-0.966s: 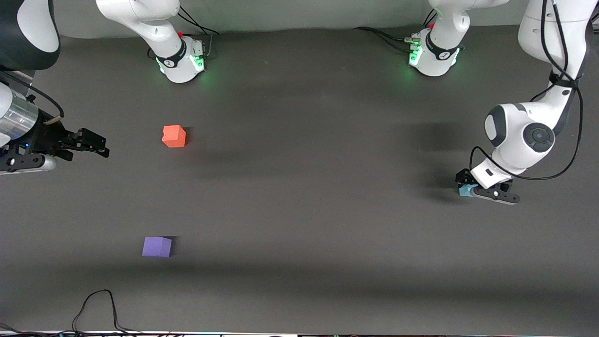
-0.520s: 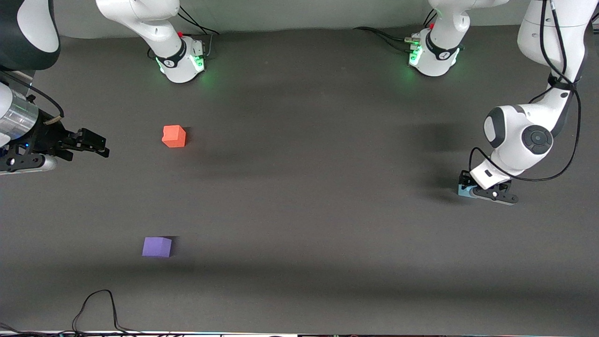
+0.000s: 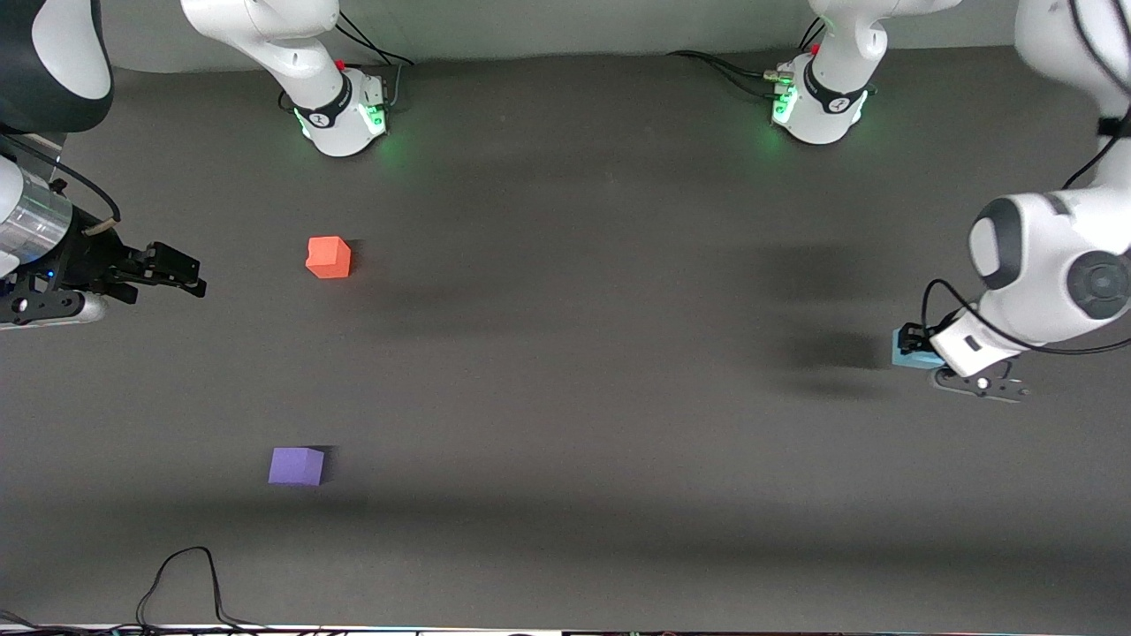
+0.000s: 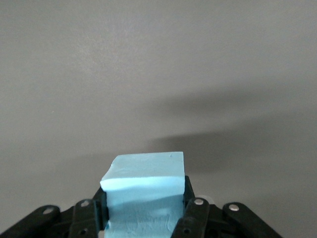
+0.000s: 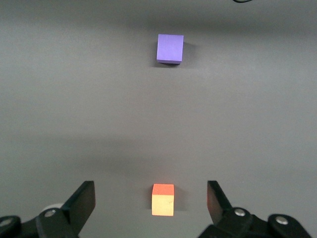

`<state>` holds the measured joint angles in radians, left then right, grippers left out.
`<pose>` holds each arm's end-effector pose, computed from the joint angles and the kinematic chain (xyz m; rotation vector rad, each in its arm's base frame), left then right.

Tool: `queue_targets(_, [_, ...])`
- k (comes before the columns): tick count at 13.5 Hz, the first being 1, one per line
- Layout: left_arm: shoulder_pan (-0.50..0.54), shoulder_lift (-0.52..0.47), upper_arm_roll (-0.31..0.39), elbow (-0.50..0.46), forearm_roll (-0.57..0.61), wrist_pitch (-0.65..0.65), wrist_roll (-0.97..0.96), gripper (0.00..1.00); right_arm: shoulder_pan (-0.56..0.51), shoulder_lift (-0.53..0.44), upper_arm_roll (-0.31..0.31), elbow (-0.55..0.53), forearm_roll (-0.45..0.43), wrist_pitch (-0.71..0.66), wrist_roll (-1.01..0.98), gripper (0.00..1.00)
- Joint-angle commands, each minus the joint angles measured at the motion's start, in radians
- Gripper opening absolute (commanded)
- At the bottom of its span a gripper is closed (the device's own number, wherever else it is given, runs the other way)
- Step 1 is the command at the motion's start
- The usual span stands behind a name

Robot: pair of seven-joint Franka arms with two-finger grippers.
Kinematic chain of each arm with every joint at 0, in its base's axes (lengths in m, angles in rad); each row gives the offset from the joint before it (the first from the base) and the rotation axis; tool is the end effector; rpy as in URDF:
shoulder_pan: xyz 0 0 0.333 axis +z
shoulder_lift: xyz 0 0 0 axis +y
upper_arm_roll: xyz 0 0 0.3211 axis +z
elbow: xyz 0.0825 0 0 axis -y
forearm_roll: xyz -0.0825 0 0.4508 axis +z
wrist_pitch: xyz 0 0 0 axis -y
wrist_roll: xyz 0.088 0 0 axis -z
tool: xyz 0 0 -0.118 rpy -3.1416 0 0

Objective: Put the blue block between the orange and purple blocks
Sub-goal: 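Lift and carry the blue cube with the left gripper to the table middle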

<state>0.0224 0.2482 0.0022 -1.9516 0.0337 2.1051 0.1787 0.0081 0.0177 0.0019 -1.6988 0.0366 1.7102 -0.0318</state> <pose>0.6481 0.0178 0.2997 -3.1074 0.2690 0.1516 0.6334 0.0102 0.5503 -3.1047 -0.0568 0.0092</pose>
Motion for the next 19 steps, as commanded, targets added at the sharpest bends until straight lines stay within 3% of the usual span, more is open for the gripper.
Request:
queue_targets(1, [-0.109,-0.038,-0.075,0.074,-0.002,-0.141,-0.256,0.31,-0.003,-0.002,0.0,-0.001,-0.006,0.005,-0.014,1.0])
queue_targets(5, [-0.292,0.066,-0.192,0.265,-0.002,-0.168,-0.688,0.31,-0.003,-0.002,0.0,0.001,-0.006,0.006,-0.016,1.0])
queue_targets(9, [-0.568,0.288,-0.2,0.454,0.052,-0.142,-0.99,0.31,-0.007,-0.002,0.0,-0.001,-0.006,0.006,-0.022,1.0])
queue_targets(13, [-0.752,0.454,-0.199,0.47,0.167,0.041,-1.226,0.31,-0.01,0.016,0.0,0.004,-0.004,0.008,-0.023,1.0])
queue_targets(17, [-0.837,0.542,-0.192,0.485,0.201,0.134,-1.306,0.32,-0.011,0.022,0.0,0.007,-0.014,0.008,-0.022,1.0])
queue_targets(18, [-0.838,0.548,-0.192,0.49,0.202,0.139,-1.306,0.37,-0.013,0.024,0.0,0.007,-0.014,0.008,-0.017,1.0])
queue_targets(19, [-0.843,0.549,-0.191,0.49,0.202,0.138,-1.305,0.56,-0.013,0.033,0.0,0.008,-0.014,0.003,-0.016,1.0])
